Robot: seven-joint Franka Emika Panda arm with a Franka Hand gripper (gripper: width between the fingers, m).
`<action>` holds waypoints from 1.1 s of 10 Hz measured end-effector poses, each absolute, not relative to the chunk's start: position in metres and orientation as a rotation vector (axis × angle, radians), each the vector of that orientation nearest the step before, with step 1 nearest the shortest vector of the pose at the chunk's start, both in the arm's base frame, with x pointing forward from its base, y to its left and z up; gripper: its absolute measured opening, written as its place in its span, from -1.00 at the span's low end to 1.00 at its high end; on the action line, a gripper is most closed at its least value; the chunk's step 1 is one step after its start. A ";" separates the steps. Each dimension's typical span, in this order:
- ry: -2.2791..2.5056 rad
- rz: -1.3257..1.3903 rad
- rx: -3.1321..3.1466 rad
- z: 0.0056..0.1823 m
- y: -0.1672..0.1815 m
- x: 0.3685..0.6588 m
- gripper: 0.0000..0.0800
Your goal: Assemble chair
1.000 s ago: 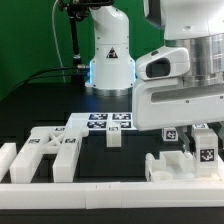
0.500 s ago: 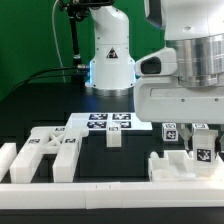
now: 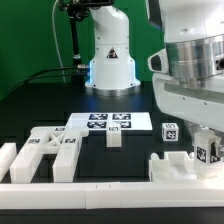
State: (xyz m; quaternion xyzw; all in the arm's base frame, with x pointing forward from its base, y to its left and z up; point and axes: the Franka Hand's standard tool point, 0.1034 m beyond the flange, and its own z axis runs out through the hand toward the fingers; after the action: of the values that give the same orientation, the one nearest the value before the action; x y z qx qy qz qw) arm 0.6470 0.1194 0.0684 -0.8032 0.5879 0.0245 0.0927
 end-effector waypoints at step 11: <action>0.073 -0.099 -3.019 0.073 0.123 0.648 0.62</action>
Offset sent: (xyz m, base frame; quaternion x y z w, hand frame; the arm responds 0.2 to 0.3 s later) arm 0.0037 0.0033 0.0032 0.0165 0.0439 -0.4235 0.9047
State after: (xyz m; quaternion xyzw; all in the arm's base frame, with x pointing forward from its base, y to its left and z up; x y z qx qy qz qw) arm 0.6484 0.1226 0.0733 -0.9974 0.0240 -0.0327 0.0602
